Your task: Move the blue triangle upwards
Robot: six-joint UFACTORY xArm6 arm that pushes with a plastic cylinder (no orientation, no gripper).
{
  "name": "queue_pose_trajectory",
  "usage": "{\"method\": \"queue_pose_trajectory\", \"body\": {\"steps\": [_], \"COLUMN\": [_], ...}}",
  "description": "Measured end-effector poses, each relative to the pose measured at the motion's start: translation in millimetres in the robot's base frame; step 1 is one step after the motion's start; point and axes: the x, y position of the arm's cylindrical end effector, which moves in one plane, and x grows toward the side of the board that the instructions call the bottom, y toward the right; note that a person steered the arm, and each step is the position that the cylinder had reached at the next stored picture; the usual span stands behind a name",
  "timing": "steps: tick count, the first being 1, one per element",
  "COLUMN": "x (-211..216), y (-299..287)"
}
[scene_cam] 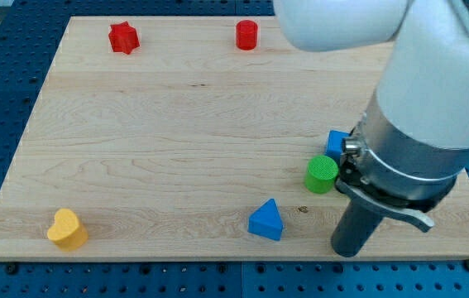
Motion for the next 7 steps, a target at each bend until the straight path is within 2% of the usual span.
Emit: {"method": "queue_pose_trajectory", "body": {"steps": [3, 7], "x": [-0.3, -12.3], "y": [-108.1, -112.0]}}
